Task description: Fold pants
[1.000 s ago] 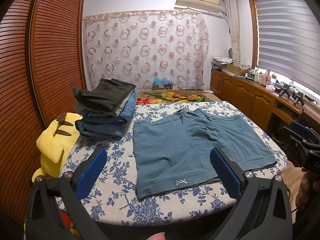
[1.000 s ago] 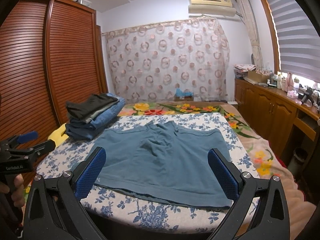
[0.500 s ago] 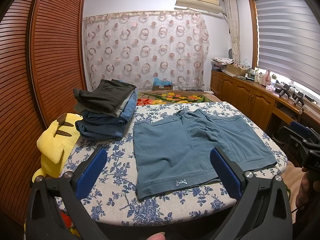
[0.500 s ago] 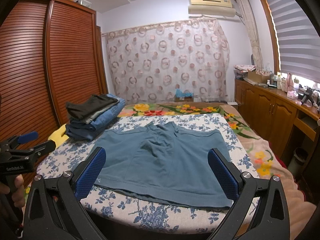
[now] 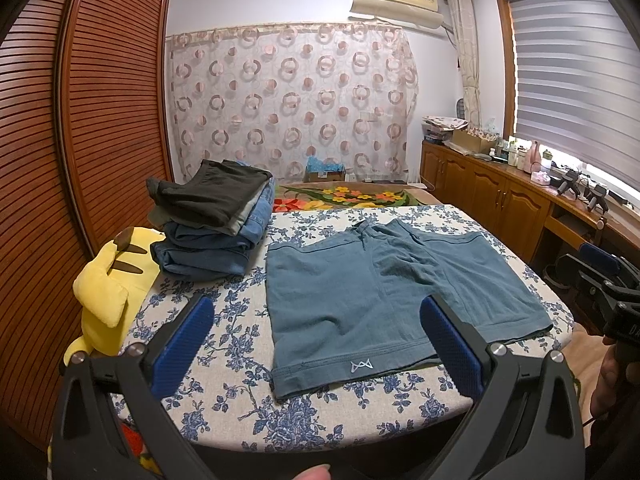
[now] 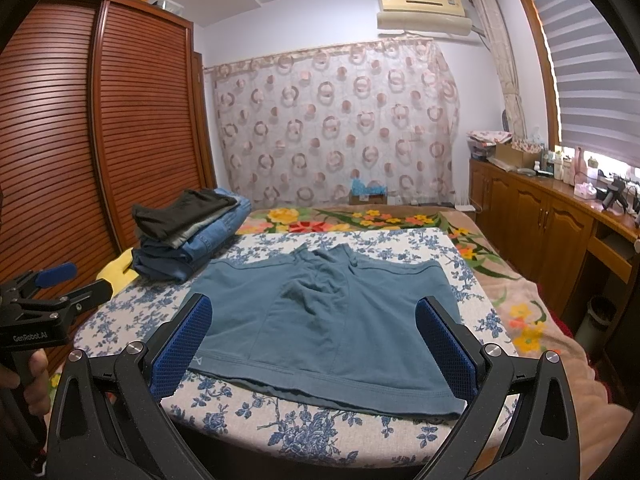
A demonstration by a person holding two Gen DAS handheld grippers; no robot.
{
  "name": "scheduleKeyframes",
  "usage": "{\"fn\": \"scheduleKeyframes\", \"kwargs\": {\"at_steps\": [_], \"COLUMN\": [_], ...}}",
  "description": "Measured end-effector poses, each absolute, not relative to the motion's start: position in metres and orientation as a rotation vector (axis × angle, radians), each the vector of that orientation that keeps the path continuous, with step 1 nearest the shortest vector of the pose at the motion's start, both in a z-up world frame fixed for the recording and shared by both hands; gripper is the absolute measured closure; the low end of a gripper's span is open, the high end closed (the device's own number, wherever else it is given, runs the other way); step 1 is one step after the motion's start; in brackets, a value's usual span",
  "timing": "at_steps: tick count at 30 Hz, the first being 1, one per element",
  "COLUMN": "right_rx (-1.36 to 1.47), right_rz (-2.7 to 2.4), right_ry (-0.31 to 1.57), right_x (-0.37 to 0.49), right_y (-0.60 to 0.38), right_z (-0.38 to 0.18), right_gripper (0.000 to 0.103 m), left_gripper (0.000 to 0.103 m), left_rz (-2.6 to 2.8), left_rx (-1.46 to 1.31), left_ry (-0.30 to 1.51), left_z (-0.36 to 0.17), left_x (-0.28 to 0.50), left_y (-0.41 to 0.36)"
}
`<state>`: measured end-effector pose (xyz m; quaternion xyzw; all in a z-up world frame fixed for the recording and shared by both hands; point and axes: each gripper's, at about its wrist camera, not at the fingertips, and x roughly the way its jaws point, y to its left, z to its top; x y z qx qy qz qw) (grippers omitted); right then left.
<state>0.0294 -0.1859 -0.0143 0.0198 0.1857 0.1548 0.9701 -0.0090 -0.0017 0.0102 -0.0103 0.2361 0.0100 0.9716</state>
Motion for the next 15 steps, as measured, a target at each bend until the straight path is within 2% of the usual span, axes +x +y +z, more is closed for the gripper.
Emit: {"fn": "scheduleKeyframes", "kwargs": {"at_steps": [15], "right_rx": [0.037], "right_rz": [0.314], "right_ry": [0.376], "right_x": [0.0292], "right_y": [-0.1851], "right_z": [-0.0137], "right_gripper": [0.000], "left_gripper": [0.000], "left_rz": [0.018], "left_rx": [-0.024], "left_ry": [0.484], "left_z": [0.0097], "left_x": [-0.0082], "left_y": [-0.0034]}}
